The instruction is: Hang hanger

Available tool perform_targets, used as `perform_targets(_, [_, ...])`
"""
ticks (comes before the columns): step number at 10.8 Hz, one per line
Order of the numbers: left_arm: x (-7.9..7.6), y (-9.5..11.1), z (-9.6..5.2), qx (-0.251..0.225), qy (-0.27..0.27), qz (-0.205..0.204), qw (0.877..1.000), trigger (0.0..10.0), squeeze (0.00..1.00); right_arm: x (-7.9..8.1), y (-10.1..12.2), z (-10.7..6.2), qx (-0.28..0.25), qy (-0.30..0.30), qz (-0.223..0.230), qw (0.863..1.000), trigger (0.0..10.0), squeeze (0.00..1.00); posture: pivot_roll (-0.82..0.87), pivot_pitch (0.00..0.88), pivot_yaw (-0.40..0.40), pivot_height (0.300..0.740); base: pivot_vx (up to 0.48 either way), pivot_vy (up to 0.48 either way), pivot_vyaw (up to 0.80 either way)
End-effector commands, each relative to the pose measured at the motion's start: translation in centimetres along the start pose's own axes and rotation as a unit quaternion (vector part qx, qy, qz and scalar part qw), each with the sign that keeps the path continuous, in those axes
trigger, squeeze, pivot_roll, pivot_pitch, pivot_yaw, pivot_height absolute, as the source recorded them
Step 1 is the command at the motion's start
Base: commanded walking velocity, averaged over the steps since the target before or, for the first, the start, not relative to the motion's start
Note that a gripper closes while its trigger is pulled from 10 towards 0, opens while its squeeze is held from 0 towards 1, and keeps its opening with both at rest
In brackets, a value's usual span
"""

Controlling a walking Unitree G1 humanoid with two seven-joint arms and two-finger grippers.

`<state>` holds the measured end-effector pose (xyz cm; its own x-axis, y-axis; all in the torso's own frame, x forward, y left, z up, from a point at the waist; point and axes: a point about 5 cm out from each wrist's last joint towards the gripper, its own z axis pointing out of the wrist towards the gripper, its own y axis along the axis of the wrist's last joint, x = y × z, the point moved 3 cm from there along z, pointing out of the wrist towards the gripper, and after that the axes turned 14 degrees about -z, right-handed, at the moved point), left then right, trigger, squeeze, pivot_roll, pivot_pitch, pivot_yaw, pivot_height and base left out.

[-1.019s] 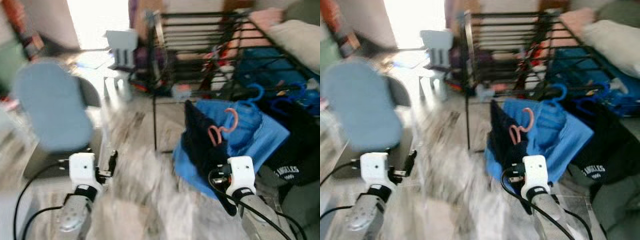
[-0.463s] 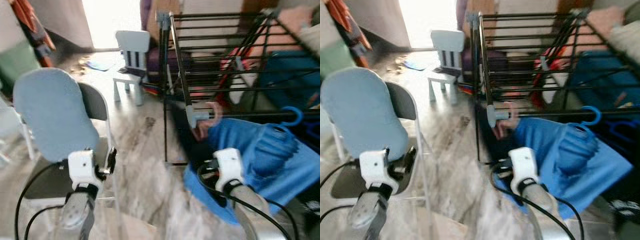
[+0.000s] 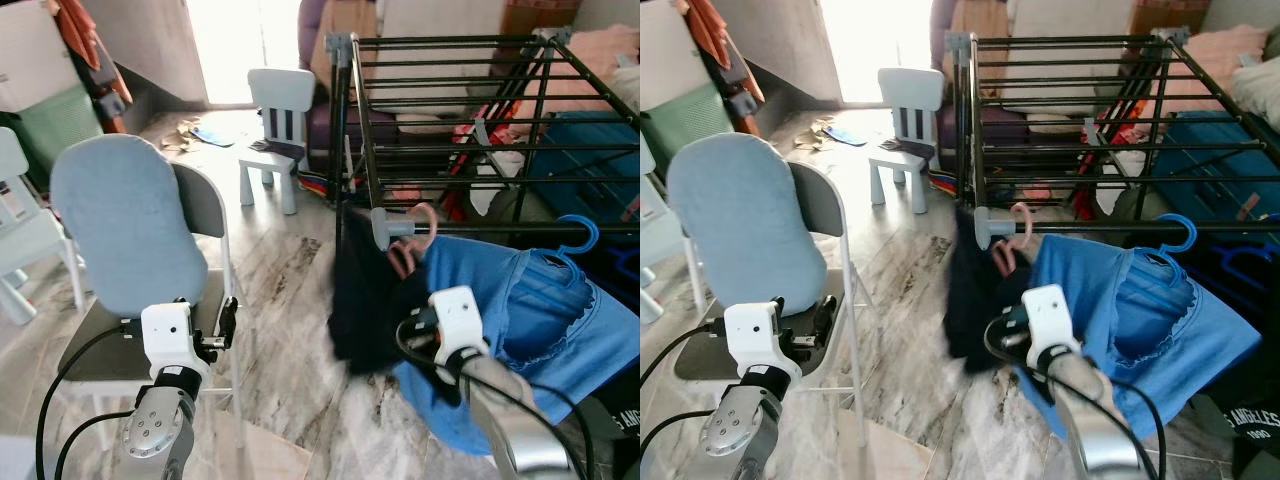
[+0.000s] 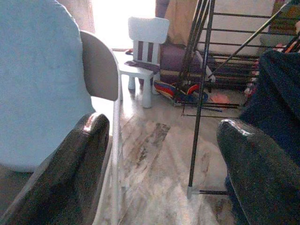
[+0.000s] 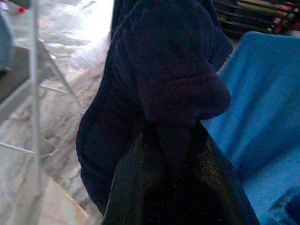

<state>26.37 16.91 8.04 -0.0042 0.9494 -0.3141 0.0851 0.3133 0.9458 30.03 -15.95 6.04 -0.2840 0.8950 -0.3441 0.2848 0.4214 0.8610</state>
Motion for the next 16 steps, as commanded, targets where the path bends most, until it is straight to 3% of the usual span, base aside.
perform_targets(1, [-0.1, 0.1, 0.0, 0.002, -0.002, 0.004, 1.000, 10.0, 0.00, -1.5, 0.9, 0.4, -0.013, -0.031, -0.003, 0.999, 10.0, 0.00, -0.07, 0.000, 0.032, 0.740, 0.000, 0.000, 0.00])
perform_targets(5, [-0.4, -0.1, 0.2, 0.007, -0.009, -0.001, 1.000, 10.0, 0.00, -3.7, 0.4, 1.9, 0.033, -0.061, -0.009, 0.998, 10.0, 0.00, -0.07, 0.000, 0.025, 0.740, 0.000, 0.000, 0.00])
perform_targets(9, [-0.7, -0.7, 0.1, 0.016, -0.010, 0.001, 1.000, 10.0, 0.00, -2.2, 0.5, 4.4, 0.065, -0.009, -0.023, 0.998, 10.0, 0.00, -0.06, 0.000, 0.012, 0.740, 0.000, 0.000, 0.00])
perform_targets(13, [-0.8, -1.1, 0.0, 0.023, -0.008, -0.005, 1.000, 10.0, 0.00, 0.3, -0.8, 5.2, 0.094, 0.050, -0.022, 0.994, 10.0, 0.00, -0.06, 0.000, 0.009, 0.740, 0.000, 0.000, 0.00])
perform_targets(16, [-0.8, -1.2, -0.2, 0.026, -0.010, -0.003, 1.000, 10.0, 0.00, 0.7, -1.7, 5.0, 0.109, 0.054, -0.014, 0.993, 10.0, 0.00, -0.06, 0.000, 0.014, 0.740, 0.000, 0.000, 0.00])
